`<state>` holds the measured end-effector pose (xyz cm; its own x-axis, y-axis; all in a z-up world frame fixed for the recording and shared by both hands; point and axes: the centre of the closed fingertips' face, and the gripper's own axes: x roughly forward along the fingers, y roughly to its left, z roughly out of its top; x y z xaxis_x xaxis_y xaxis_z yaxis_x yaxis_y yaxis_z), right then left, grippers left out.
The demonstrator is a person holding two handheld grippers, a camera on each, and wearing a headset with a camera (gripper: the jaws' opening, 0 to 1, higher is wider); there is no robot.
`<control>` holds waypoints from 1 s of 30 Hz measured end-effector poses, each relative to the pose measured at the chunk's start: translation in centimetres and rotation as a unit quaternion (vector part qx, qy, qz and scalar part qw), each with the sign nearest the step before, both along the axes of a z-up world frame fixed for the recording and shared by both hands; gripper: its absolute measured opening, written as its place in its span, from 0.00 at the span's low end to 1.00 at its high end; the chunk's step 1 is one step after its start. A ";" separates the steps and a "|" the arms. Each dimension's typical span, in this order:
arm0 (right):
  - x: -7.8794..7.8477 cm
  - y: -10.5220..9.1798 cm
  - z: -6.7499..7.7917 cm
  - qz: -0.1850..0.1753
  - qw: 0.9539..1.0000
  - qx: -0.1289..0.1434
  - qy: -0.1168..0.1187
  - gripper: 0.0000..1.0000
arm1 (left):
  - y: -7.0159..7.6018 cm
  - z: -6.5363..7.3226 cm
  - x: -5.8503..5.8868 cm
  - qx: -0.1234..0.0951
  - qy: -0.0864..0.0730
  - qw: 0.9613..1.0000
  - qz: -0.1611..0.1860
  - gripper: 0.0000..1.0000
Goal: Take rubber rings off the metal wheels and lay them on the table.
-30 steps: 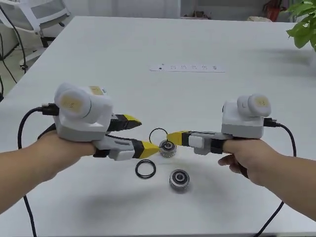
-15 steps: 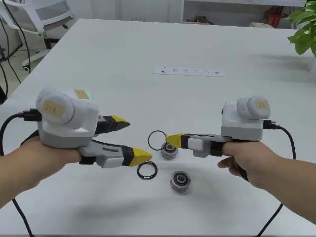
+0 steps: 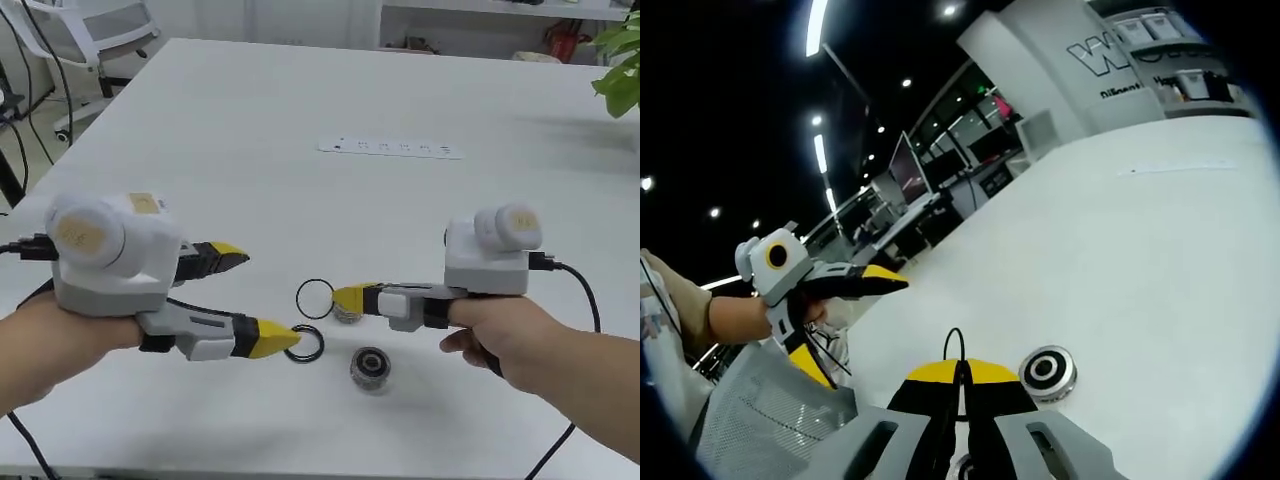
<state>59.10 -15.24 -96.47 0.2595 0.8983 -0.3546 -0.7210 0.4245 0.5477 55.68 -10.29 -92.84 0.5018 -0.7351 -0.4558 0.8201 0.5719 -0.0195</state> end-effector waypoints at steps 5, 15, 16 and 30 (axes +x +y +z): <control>-0.7 0.4 -0.5 0.011 1.000 -0.006 0.007 0.00 | 0.4 -0.1 -0.6 -0.003 0.004 1.000 0.003 0.76; -2.0 1.2 -1.8 0.030 0.999 -0.022 0.023 0.00 | 1.3 -0.1 -1.4 -0.006 0.004 1.000 0.011 0.84; -2.0 1.2 -2.0 0.030 0.999 -0.024 0.024 0.00 | 1.4 -0.2 -1.4 -0.006 0.005 1.000 0.012 0.84; -2.5 1.2 -3.4 0.039 0.997 -0.052 0.029 0.00 | 2.0 -0.2 -2.0 -0.007 0.003 1.000 0.018 0.86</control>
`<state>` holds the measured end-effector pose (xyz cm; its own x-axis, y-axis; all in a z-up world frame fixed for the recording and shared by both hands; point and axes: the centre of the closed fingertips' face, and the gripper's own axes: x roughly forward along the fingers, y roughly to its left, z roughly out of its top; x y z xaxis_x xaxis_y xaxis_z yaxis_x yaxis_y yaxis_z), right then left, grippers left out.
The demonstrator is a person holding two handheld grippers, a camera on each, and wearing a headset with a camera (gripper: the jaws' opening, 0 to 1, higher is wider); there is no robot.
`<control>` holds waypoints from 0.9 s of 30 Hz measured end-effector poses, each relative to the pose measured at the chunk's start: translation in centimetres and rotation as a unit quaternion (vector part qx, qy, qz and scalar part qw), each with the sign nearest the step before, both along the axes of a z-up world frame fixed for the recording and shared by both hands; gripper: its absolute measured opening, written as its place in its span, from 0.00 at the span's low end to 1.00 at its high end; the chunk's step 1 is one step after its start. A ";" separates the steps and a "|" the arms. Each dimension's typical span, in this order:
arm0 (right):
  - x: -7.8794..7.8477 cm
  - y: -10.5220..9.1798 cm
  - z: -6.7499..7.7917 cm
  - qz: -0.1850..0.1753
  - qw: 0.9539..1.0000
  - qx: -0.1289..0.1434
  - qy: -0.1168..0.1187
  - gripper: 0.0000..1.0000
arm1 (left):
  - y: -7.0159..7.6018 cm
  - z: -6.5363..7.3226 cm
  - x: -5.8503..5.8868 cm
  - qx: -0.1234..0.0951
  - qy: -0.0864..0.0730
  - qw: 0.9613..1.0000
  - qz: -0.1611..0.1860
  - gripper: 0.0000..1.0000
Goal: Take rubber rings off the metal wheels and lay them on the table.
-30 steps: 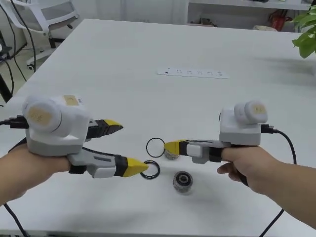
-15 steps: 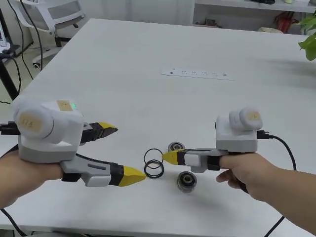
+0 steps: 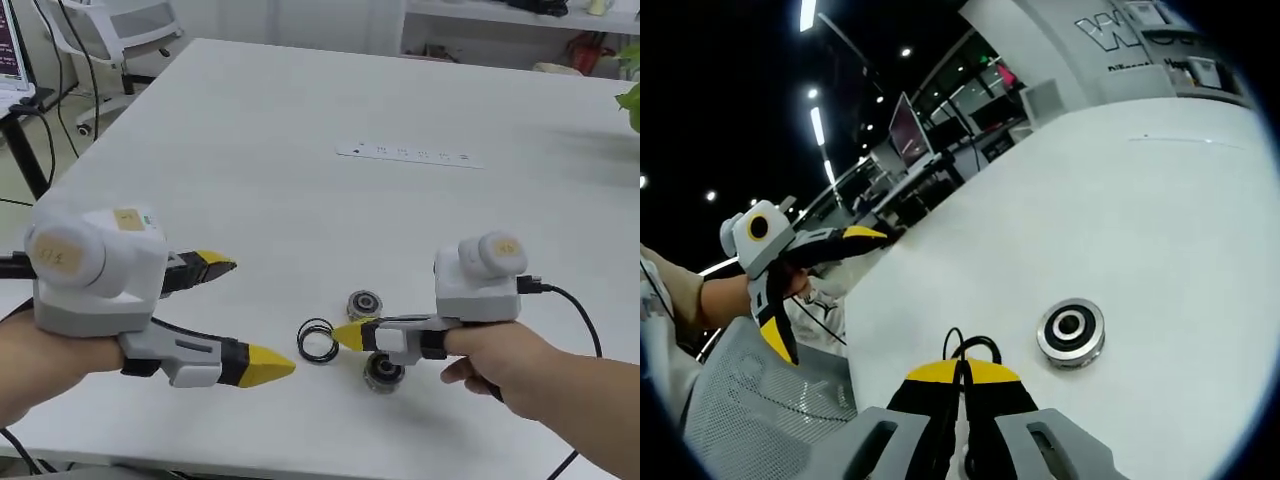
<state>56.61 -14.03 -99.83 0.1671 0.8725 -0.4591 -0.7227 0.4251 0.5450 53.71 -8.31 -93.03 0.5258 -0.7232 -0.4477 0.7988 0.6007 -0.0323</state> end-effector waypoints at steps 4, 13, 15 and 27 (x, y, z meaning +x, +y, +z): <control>0.1 -0.1 -0.3 0.000 1.000 -0.007 -0.002 0.00 | 0.1 -0.1 -0.1 0.000 0.002 1.000 0.002 0.87; 0.2 -0.1 -0.5 -0.002 1.000 -0.015 -0.010 0.00 | 0.2 -0.3 -0.4 0.001 0.006 1.000 0.005 0.87; 0.2 -0.1 -0.5 -0.001 1.000 -0.016 -0.013 0.00 | 0.2 -0.3 -0.5 0.001 0.007 1.000 0.006 0.87; 0.2 -0.3 -0.4 0.001 0.999 -0.023 -0.030 0.12 | 0.5 -0.3 -0.7 0.003 0.008 1.000 0.011 0.87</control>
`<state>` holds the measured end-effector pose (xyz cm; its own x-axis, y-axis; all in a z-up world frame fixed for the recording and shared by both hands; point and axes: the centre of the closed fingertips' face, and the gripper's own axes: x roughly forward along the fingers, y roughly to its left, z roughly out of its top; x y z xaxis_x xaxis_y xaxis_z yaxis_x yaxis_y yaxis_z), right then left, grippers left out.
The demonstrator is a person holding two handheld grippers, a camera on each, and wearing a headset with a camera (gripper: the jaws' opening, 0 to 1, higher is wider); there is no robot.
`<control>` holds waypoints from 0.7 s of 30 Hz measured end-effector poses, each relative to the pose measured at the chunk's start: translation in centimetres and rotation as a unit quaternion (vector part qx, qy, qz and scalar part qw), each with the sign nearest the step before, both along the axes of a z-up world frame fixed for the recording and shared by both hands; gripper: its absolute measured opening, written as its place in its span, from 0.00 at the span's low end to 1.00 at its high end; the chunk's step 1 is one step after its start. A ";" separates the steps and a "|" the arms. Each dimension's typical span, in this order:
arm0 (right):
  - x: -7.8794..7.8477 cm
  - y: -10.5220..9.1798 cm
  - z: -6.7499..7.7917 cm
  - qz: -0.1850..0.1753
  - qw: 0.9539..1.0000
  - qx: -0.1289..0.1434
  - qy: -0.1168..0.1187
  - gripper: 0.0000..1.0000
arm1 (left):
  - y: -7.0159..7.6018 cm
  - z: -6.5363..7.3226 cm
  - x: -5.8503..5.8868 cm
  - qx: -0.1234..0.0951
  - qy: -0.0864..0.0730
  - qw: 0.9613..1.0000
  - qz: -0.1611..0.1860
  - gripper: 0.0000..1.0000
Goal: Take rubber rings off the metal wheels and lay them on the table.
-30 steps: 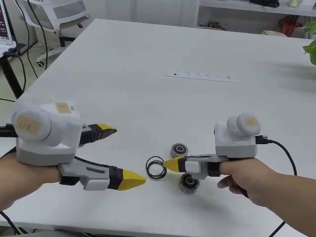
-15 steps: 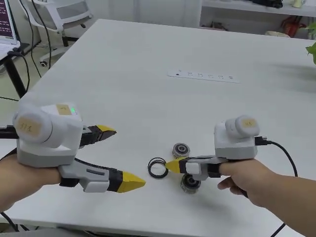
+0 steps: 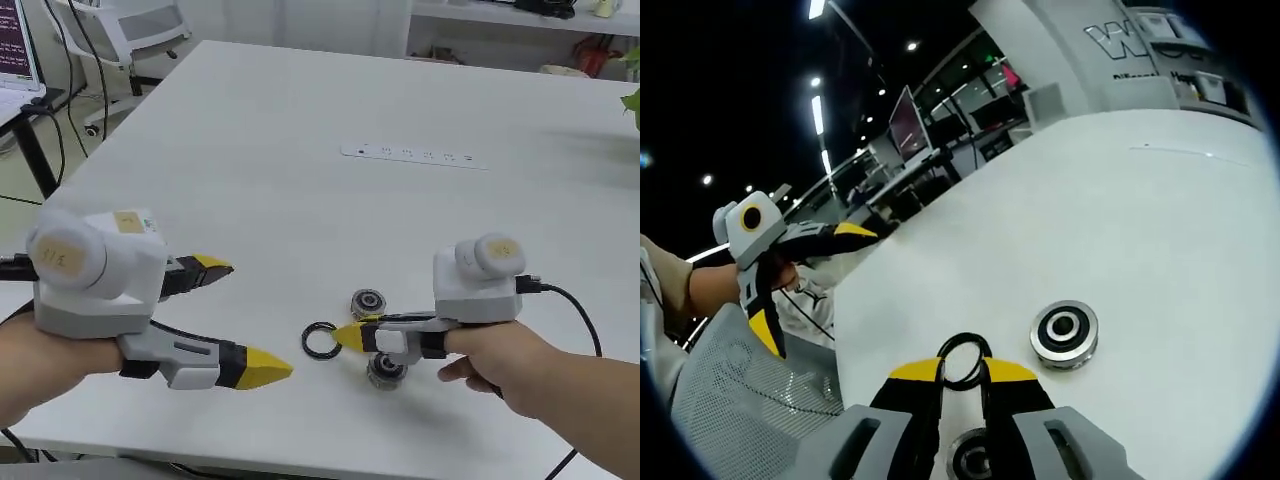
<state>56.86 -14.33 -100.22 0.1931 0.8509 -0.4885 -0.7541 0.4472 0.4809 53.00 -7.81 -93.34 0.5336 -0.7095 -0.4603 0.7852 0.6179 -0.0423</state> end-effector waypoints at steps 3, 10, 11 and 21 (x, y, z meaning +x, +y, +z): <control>0.1 -0.1 0.3 -0.002 1.000 0.003 -0.003 0.14 | 0.0 0.2 0.0 -0.001 0.000 1.000 0.000 0.87; 0.6 -0.5 1.8 -0.007 1.000 0.012 -0.020 0.20 | -0.1 0.6 0.1 -0.003 -0.001 1.000 0.001 0.88; 0.6 -0.6 2.1 -0.008 1.000 0.015 -0.022 0.21 | -0.2 0.7 0.2 -0.003 -0.002 1.000 0.000 0.88; 1.4 -1.7 4.7 -0.012 0.997 0.027 -0.066 0.28 | -0.7 1.6 0.1 -0.005 -0.006 1.000 0.001 0.88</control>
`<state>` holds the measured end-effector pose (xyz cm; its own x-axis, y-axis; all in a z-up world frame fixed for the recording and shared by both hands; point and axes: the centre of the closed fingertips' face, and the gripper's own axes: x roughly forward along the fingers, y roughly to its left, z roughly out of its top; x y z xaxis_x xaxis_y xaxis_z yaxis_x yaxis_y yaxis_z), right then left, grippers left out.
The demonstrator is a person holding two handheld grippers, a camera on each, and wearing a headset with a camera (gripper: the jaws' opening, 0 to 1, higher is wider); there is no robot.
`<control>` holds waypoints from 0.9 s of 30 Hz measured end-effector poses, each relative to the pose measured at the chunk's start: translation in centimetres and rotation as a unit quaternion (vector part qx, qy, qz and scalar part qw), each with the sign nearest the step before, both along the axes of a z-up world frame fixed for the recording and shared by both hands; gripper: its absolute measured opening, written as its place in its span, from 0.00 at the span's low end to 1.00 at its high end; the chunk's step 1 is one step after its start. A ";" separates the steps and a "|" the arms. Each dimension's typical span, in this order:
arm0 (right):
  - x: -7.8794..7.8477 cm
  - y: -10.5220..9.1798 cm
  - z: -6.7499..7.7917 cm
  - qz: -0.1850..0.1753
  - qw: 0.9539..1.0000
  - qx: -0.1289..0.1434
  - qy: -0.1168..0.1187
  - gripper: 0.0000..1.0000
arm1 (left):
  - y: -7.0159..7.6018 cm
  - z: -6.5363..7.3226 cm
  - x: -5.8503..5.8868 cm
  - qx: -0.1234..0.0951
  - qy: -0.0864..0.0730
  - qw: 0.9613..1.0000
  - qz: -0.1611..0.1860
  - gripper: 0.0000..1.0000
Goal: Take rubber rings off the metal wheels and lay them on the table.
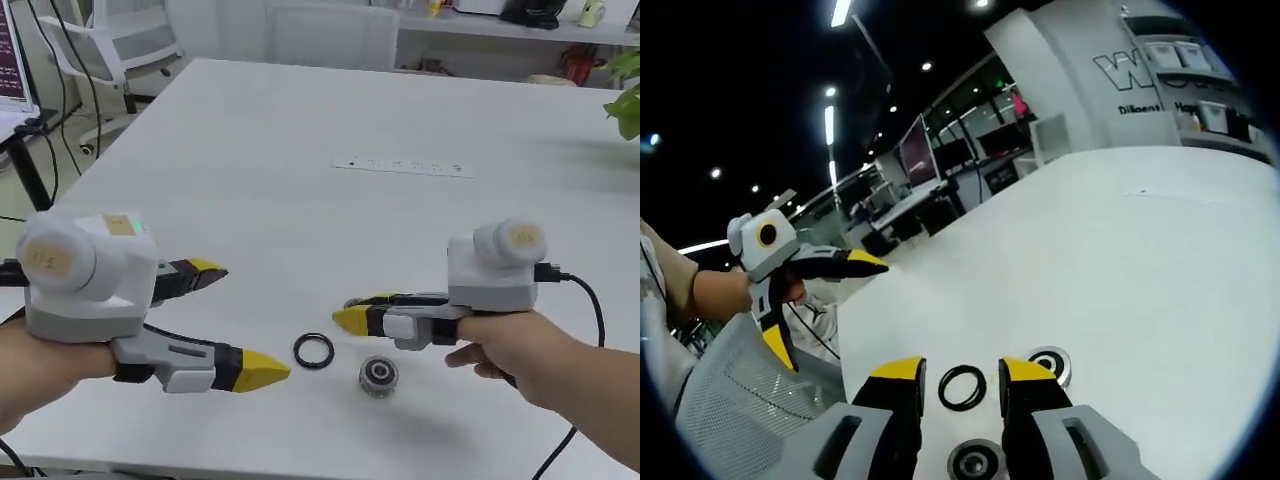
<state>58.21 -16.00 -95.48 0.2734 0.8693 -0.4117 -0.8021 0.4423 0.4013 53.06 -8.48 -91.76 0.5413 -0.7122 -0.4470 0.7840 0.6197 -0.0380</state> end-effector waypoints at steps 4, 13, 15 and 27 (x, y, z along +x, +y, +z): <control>-0.1 -0.7 0.8 0.001 1.000 -0.005 -0.019 0.31 | 0.0 0.5 0.1 -0.001 -0.003 1.000 0.003 0.89; -0.1 -3.2 2.7 -0.010 0.999 -0.007 -0.053 0.42 | -0.2 1.5 -0.1 0.000 -0.011 1.000 0.011 0.89; -0.3 -3.7 3.2 -0.013 0.998 -0.008 -0.061 0.44 | -0.2 1.7 -0.1 0.000 -0.010 1.000 0.013 0.89; -1.5 -6.1 5.4 -0.028 0.993 -0.026 -0.112 0.58 | -0.1 2.7 -0.6 -0.012 -0.007 0.999 0.032 0.90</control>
<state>56.75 -22.14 -90.04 0.4108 0.8291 -0.3793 -0.8418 0.5047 0.1915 52.45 -8.62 -89.03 0.5925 -0.6859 -0.4224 0.7429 0.6680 -0.0427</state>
